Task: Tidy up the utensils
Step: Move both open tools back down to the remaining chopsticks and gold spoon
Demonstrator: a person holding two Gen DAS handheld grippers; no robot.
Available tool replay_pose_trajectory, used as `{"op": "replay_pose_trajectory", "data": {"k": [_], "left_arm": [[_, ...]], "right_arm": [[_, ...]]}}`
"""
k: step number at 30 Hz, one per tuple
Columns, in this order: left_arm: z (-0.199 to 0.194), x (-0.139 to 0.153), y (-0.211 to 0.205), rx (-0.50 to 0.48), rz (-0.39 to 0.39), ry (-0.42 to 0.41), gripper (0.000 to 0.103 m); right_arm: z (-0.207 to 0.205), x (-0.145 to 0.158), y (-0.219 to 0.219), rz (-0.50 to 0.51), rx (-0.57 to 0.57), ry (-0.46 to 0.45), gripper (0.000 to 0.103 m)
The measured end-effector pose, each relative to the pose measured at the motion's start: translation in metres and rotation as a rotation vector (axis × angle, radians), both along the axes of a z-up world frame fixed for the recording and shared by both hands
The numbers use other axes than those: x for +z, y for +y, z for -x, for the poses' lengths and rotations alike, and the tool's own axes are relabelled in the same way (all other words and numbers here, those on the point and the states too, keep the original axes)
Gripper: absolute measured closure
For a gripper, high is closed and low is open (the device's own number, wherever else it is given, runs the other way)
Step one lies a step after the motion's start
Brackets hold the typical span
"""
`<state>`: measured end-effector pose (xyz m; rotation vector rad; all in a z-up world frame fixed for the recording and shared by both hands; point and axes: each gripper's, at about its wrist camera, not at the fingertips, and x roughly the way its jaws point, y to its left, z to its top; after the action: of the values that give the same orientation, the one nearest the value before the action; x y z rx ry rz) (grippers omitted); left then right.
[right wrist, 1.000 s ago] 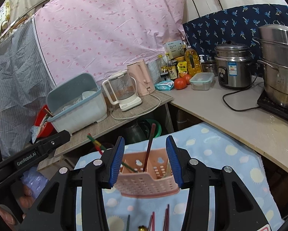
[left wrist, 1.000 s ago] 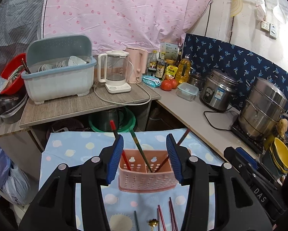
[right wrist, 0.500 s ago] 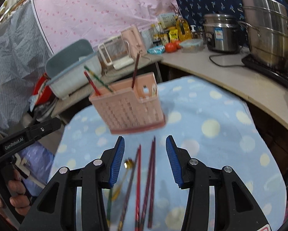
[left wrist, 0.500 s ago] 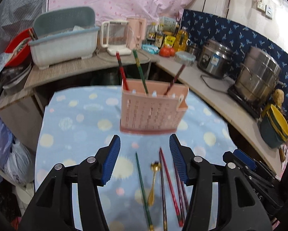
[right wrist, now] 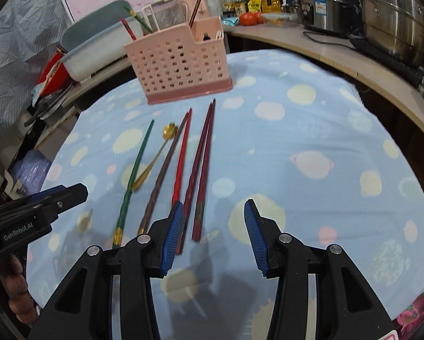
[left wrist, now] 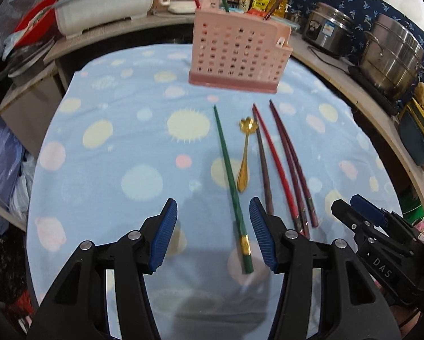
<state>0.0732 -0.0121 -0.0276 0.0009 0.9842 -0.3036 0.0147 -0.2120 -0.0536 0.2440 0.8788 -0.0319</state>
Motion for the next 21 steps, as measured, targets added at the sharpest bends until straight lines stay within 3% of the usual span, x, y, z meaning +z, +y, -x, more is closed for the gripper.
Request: {"op": "replay_pose_trajectory", "data": {"k": [8,21], "left_arm": [[0.023,-0.026,-0.006,-0.016,-0.055,0.015,0.053],[0.028,-0.036,-0.017,-0.052,-0.035,0.031,0.053]], "right_arm": [[0.011,-0.023,0.010,0.019,0.021,0.046,0.061],[-0.001,-0.024,0.012,0.055,0.022,0.037,0.071]]}}
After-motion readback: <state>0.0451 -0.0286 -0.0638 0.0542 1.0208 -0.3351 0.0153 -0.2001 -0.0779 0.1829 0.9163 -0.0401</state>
